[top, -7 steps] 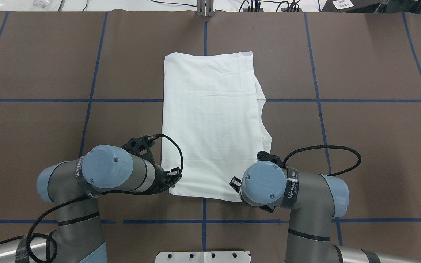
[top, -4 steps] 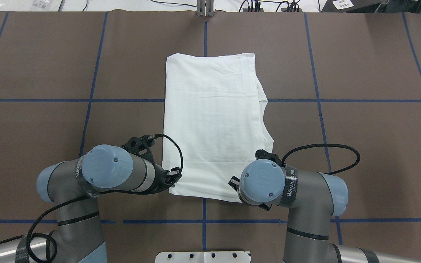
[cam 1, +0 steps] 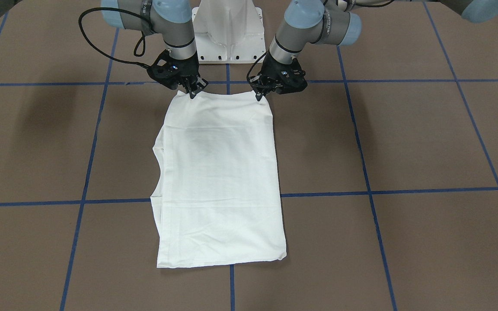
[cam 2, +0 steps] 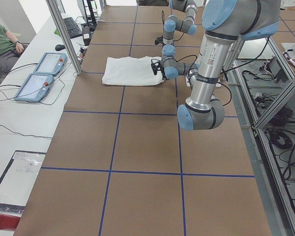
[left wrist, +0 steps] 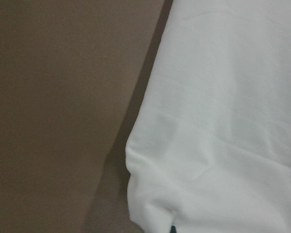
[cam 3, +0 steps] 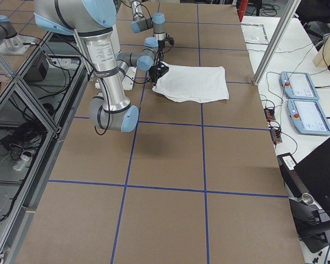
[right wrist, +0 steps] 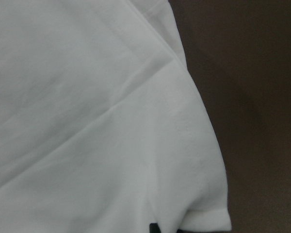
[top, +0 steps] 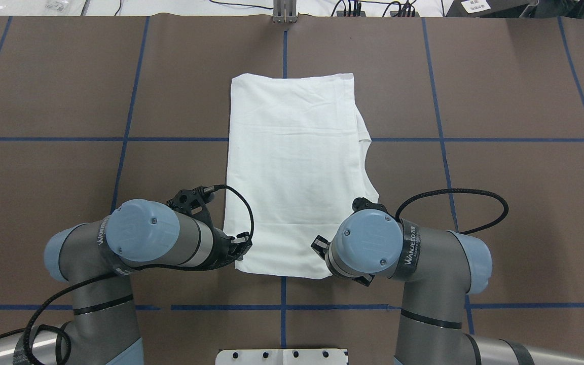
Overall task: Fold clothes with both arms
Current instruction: 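Lift the near edge with both grippers and fold it away from the robot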
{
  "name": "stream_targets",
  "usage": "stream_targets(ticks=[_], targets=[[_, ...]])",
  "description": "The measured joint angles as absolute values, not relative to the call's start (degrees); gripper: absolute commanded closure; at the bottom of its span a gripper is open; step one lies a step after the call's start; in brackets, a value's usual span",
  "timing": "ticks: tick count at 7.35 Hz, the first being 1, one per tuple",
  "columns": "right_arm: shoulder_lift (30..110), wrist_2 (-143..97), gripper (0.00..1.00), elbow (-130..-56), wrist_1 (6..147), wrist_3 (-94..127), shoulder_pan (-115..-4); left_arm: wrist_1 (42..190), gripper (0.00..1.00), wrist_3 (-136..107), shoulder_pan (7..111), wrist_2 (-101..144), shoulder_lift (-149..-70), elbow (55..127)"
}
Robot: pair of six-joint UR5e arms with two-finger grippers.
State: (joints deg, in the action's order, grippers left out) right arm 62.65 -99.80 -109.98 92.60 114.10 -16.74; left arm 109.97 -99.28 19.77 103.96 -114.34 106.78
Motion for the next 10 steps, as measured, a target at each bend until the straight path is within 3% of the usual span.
stream_targets(ticks=[7, 10], targets=[[68.5, -106.3, 1.00, -126.3, 92.7, 114.0, -10.8, 91.2, 1.00, -106.9, 9.5, 103.9, -108.0, 131.6], [65.3, -107.8, 1.00, -125.4, 92.7, 111.1, -18.0, 89.5, 1.00, -102.4, 14.5, 104.2, -110.0, 132.1]])
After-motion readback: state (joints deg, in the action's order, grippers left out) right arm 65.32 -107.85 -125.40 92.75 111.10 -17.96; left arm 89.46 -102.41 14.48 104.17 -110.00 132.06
